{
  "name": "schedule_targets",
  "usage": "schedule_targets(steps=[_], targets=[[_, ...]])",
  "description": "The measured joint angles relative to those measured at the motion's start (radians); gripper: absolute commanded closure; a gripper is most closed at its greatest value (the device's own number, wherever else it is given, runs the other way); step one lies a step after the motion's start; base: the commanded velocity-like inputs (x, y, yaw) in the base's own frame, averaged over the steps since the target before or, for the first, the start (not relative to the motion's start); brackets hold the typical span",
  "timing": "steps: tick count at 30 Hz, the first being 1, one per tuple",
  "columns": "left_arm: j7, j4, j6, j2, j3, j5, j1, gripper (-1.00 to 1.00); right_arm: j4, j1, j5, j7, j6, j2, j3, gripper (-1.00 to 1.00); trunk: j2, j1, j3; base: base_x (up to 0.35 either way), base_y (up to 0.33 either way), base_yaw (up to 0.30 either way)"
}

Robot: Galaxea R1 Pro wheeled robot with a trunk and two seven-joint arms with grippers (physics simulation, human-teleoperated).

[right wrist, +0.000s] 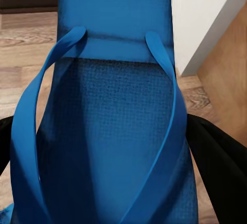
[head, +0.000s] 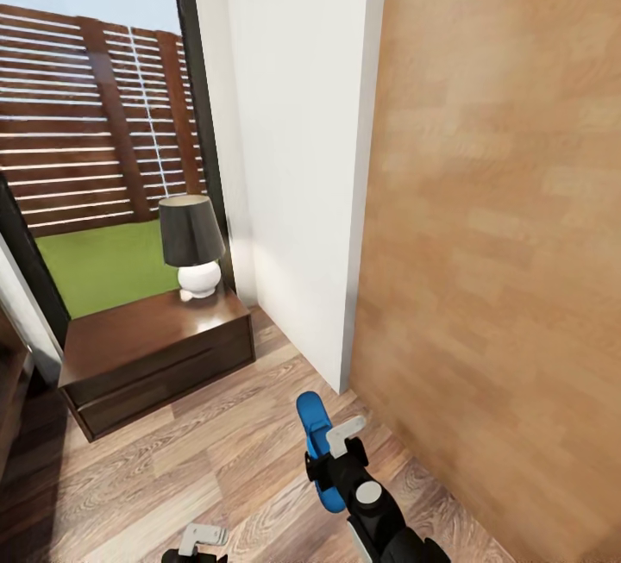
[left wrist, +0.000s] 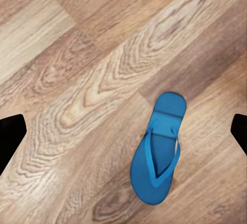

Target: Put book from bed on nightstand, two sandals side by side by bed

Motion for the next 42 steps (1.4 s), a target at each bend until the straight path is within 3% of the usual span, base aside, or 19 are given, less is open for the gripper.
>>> schedule_targets(steps=[42], targets=[[0.003,-0.009,0.002,-0.007,-0.004,-0.003,-0.001,-1.00,-0.025,-0.001,-0.001,0.007,0.020,0.005,0.020,1.00,-0.294,0.161,-0.132,0.000,0.000,-0.020]])
